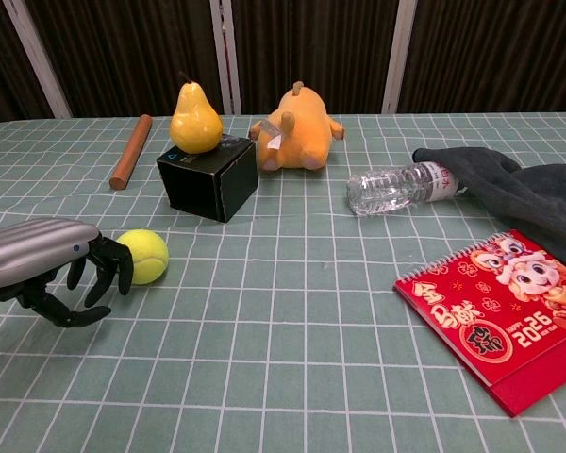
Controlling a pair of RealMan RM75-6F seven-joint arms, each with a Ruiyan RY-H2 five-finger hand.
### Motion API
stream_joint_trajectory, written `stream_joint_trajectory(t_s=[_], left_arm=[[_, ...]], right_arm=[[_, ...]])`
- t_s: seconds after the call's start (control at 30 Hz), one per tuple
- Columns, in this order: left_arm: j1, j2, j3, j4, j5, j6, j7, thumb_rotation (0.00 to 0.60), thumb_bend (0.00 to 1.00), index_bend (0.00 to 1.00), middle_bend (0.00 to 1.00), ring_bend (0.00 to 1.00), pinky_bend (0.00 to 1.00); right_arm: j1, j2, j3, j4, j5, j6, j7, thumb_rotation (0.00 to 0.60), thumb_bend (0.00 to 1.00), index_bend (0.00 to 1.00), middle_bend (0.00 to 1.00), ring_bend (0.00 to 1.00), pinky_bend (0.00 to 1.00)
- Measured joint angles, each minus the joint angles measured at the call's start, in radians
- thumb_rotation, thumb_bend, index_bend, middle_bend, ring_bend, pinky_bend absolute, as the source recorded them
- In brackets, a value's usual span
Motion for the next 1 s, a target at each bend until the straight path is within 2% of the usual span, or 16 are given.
stream_joint_trajectory(t_s=[0.3, 0.6, 1.0], left_arm=[[-0.042, -0.024, -0.030, 0.052, -0.031, -0.031, -0.029, 0.600, 0.32, 0.45, 0.62, 0.38, 0.50], [-0.065, -0.062, -0.052, 0.097, -0.055, -0.017, -0.015, 0.600, 0.31, 0.46, 0.62, 0.38, 0.50], [-0.129, -0.097, -0.080, 0.175, -0.090, -0.075, -0.026, 0.600, 0.31, 0.44, 0.60, 0.37, 0.45]], right_arm=[[0.003, -0.001, -0.001, 0.003, 0.005, -0.011, 0.003, 0.600, 0.33, 0.00, 0.00, 0.00, 0.00], [0.005, -0.001, -0.001, 0.005, 0.008, -0.016, 0.005, 0.600, 0.33, 0.00, 0.00, 0.00, 0.00], [0.012, -0.004, -0.002, 0.002, 0.011, -0.029, -0.001, 0.600, 0.33, 0.00, 0.00, 0.00, 0.00]])
